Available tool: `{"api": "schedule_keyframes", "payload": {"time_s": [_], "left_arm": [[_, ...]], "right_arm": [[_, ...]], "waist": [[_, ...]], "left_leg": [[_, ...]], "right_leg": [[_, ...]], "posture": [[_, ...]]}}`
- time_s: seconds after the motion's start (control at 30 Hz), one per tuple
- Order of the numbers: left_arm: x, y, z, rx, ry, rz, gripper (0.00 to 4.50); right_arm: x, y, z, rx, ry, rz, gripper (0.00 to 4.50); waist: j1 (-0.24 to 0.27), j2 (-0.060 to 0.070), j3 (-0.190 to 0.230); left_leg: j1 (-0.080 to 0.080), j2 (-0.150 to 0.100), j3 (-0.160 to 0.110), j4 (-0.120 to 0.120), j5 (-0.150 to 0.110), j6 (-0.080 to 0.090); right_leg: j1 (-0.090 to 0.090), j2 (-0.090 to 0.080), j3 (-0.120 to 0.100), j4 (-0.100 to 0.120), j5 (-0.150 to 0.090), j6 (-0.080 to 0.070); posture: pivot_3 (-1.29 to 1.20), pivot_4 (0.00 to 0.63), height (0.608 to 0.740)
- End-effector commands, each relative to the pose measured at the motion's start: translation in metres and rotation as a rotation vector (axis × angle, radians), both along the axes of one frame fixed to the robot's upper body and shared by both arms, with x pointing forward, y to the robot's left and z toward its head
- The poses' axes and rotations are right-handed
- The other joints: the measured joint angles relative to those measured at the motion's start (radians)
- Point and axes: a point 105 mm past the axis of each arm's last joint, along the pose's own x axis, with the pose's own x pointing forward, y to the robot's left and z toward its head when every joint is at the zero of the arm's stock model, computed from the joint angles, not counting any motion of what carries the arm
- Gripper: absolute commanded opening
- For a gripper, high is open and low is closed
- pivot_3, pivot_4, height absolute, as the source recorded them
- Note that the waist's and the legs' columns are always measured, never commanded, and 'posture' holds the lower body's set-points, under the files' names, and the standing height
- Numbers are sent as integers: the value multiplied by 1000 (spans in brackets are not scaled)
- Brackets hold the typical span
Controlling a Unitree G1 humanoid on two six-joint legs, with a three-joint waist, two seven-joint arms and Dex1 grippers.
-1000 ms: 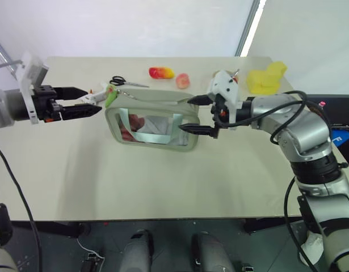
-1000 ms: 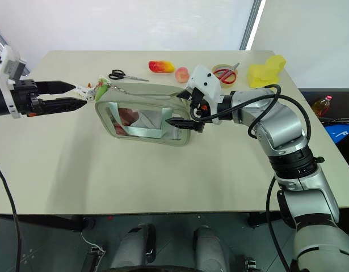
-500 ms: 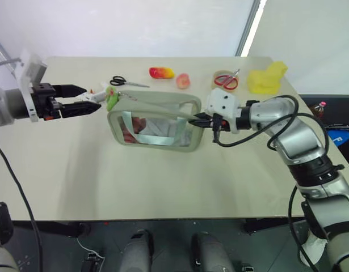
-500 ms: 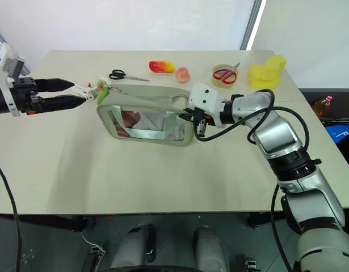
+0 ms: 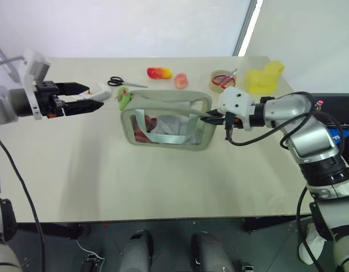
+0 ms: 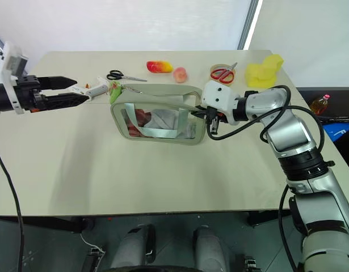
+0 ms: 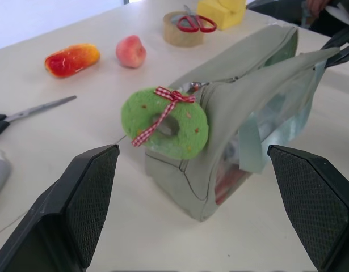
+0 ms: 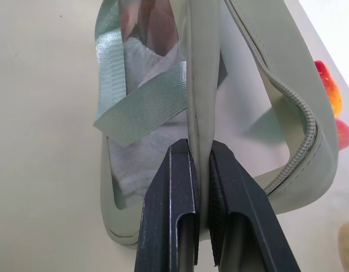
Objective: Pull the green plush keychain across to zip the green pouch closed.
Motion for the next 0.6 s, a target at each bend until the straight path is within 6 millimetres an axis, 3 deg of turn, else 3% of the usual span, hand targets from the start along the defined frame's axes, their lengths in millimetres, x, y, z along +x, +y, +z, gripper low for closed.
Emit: {"api": "schedule_keyframes", "payload": {"time_s": [0.03, 0.17, 0.27, 0.33, 0.6], "left_arm": [[1, -2, 9, 21, -46, -5, 4500], [-1, -4, 10, 18, -49, -11, 4500], [-1, -3, 9, 16, -48, -9, 4500], [-1, -2, 8, 15, -47, -7, 4500], [0, 3, 11, 10, -51, 9, 4500]], "right_arm": [[-4, 2, 1, 1, -23, 14, 15], [-4, 1, 2, 22, -9, 3, 15], [-2, -1, 6, 17, -25, -2, 1114], [-3, -1, 11, 8, -39, 9, 2081], [-21, 15, 54, 74, -79, 72, 2081]], "waist": [[0, 0, 0], [-2, 0, 0], [0, 0, 0], [2, 0, 0], [3, 0, 0]], "left_leg": [[0, 0, 0, 0, 0, 0], [0, 0, 0, 1, 0, 0], [0, 0, 0, 0, 0, 0], [0, 0, 0, 0, 0, 0], [0, 0, 0, 0, 0, 0]], "right_leg": [[0, 0, 0, 0, 0, 0], [0, 0, 1, 0, 0, 0], [0, 0, 0, 0, 0, 0], [0, 0, 1, 0, 0, 0], [0, 0, 0, 0, 0, 0]], "posture": [[0, 150, 740], [0, 150, 740], [0, 150, 740], [0, 150, 740], [0, 150, 740]]}}
